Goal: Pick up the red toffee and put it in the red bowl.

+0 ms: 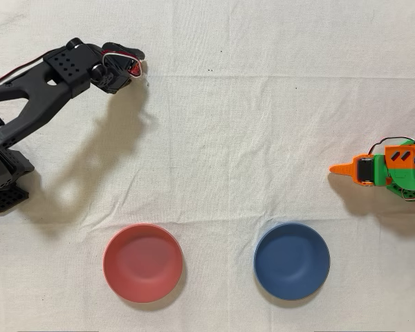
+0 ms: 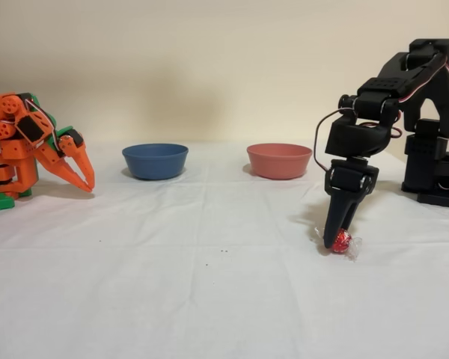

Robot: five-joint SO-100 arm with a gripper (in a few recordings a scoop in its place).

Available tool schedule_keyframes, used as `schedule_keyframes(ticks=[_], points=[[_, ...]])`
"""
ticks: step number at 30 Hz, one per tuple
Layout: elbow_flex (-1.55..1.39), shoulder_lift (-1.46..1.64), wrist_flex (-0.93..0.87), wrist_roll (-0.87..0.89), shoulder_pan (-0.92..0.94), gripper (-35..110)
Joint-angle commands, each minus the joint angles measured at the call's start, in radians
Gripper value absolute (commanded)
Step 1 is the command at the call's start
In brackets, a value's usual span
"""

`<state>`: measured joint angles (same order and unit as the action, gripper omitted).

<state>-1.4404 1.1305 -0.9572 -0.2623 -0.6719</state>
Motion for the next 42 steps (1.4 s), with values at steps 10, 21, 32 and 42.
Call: schedule_keyframes(ticks=[10, 21, 32, 42], points=[[0.034, 0.041, -0.012, -0.002, -0.011, 8], [0.014, 0.097, -0.041, 0.005, -0.008, 8], [0.031, 0.364, -0.206, -0.078, 0.118, 8], [0.023, 0.6, -0.345, -0.169, 0.299, 8]])
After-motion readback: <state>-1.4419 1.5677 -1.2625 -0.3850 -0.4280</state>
